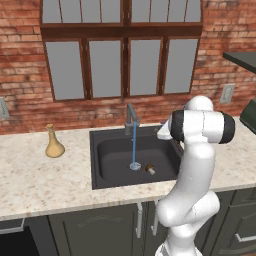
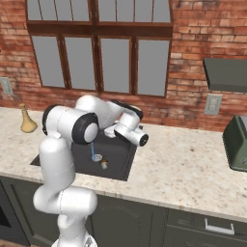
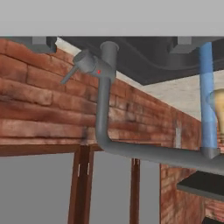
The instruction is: Turn on the sink faucet. Then move the mushroom from the counter to the sink. Turn off the sink. Move the vegetable from the sink to the pot next to the stove. Finally move the pot to the rear right burner.
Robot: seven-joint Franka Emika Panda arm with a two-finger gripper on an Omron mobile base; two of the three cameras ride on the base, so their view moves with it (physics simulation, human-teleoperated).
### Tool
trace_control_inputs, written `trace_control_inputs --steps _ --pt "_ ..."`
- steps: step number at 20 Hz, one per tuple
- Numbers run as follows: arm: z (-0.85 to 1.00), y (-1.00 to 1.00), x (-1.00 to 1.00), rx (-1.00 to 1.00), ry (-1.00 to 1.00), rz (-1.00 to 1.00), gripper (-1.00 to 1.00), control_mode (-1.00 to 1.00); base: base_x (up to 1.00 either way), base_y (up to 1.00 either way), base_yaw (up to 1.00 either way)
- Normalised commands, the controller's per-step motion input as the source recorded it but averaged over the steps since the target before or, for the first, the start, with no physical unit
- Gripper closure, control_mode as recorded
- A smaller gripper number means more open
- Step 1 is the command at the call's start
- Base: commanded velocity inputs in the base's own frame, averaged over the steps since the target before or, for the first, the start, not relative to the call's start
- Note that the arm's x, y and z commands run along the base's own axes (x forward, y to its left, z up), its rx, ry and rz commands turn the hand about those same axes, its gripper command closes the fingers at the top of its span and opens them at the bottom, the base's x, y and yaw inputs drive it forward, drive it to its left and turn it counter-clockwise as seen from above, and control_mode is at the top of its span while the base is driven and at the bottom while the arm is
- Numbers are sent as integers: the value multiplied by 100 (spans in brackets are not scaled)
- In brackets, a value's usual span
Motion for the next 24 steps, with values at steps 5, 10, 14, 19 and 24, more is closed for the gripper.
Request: trace_control_inputs --steps 5,10,14,19,24 --pt "-14 8 52 0 0 3 -100 -100 0 0 0" --pt "-19 14 51 0 0 1 -100 -100 0 0 0" --pt "-20 13 48 0 0 1 -100 -100 0 0 0" --pt "-10 14 46 0 0 2 -100 -100 0 0 0" --pt "-4 7 40 0 0 3 -100 -100 0 0 0"
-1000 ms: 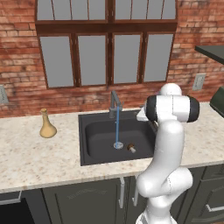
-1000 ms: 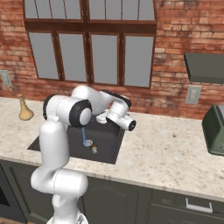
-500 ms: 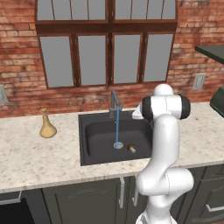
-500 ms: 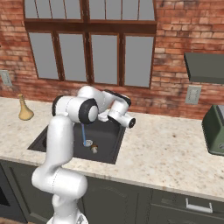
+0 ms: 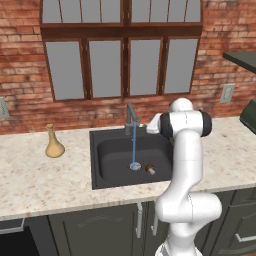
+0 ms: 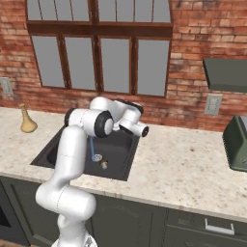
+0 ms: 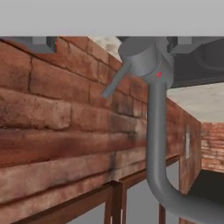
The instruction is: Turn on the sink faucet. Then move the mushroom from the counter to the sink. Turn off the sink. Move the vegetable from the sink to the pot next to the stove. Finally move the pot to the rear right burner.
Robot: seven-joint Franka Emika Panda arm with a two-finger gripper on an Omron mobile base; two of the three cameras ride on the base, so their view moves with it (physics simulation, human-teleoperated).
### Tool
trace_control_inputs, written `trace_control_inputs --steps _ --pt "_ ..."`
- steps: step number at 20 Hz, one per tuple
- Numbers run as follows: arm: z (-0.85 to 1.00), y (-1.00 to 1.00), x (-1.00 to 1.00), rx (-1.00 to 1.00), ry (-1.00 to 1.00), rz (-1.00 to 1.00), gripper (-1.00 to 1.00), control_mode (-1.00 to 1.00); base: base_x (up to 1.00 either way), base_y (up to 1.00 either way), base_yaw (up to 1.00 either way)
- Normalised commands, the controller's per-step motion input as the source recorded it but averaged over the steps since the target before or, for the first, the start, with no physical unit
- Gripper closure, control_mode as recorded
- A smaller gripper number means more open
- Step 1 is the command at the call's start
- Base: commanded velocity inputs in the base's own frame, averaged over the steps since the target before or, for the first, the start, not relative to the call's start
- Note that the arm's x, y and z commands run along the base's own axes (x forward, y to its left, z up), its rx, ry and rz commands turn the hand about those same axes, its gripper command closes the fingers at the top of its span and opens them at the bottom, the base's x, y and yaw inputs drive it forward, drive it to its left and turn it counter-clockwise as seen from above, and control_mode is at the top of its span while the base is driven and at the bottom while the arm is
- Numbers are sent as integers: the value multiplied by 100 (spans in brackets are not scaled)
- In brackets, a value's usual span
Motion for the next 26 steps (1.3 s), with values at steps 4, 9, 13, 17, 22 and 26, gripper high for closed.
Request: trace_control_inputs --steps 4,9,13,17,22,26 --pt "-2 5 30 0 0 6 -100 -100 0 0 0" --pt "-2 7 19 0 0 7 -100 -100 0 0 0" --pt "-4 15 18 0 0 9 -100 -100 0 0 0" --pt "-5 17 21 0 0 11 -100 -100 0 0 0" --pt "-6 18 21 0 0 10 -100 -100 0 0 0" --pt "-2 26 7 0 0 10 -100 -100 0 0 0"
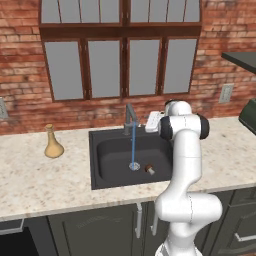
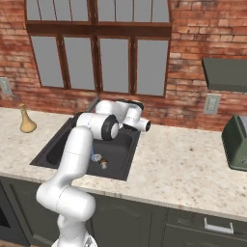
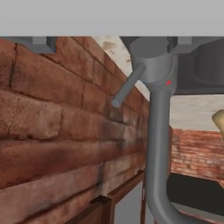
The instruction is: Turn on the sink faucet. Then move the mushroom from the counter to the sink. Turn off the sink. Move the vegetable from the sink to the pot next to the stove. Finally move the pot to the rear right burner.
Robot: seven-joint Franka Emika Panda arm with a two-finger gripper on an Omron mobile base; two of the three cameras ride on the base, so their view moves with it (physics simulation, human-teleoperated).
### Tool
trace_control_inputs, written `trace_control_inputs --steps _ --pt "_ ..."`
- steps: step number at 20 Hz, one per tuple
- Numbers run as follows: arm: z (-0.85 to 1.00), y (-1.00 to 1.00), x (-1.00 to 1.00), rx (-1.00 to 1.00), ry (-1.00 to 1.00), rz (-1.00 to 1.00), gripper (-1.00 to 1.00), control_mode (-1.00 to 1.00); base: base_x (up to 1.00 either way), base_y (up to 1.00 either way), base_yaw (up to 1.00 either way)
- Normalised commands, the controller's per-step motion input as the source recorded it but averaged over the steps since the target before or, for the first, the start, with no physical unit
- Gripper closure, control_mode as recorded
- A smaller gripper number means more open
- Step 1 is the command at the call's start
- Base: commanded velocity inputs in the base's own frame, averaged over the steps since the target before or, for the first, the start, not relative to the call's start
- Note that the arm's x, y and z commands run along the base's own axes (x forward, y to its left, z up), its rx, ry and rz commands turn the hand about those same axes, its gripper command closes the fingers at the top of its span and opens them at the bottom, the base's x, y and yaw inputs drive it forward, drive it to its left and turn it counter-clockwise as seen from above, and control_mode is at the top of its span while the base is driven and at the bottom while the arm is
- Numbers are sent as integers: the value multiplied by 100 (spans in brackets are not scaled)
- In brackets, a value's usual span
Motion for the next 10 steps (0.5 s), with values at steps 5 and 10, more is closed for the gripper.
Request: trace_control_inputs --steps 5,10 --pt "0 40 0 0 0 8 -100 -100 0 0 0" --pt "0 41 0 0 0 5 -100 -100 0 0 0"
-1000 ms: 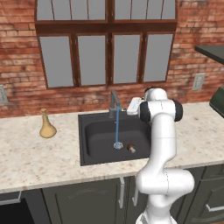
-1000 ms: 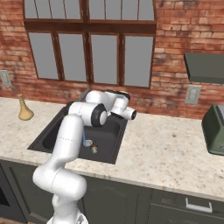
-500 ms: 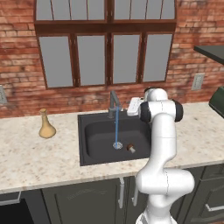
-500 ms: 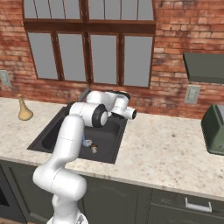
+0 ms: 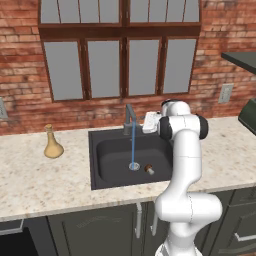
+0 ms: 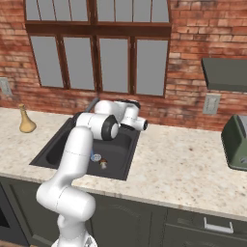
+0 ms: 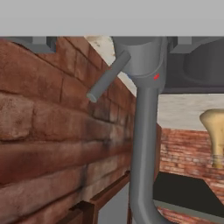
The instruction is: Turn on the sink faucet. Then move the mushroom from the counter to the sink. Turn off the sink. Move the vegetable from the sink to the pot next to the stove. Finally move the pot to the rear right burner.
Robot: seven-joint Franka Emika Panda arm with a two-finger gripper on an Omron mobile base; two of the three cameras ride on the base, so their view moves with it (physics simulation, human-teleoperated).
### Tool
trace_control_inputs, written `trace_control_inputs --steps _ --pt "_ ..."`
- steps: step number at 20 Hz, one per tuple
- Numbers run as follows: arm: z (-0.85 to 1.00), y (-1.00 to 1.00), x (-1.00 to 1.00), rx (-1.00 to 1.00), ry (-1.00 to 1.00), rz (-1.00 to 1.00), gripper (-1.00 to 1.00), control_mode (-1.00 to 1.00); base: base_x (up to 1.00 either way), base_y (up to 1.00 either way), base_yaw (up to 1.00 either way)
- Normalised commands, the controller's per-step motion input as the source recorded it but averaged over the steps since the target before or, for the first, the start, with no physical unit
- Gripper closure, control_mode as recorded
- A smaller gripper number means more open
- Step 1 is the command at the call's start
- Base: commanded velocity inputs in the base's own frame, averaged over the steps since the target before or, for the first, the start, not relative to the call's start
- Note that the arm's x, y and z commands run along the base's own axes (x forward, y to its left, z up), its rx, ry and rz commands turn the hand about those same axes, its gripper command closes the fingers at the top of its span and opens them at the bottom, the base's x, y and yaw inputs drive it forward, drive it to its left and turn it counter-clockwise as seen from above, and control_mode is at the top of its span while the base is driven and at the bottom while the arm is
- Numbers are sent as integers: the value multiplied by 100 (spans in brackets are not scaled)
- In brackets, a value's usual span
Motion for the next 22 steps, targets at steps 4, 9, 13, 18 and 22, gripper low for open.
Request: trace_control_inputs --steps 4,9,13,18,22 --pt "0 40 0 0 0 4 -100 -100 0 0 0" --pt "0 41 0 0 0 3 -100 -100 0 0 0" --pt "0 42 0 0 0 3 -100 -100 0 0 0" --pt "1 47 0 0 0 2 -100 -100 0 0 0" --pt "11 61 -5 0 0 2 -100 -100 0 0 0"
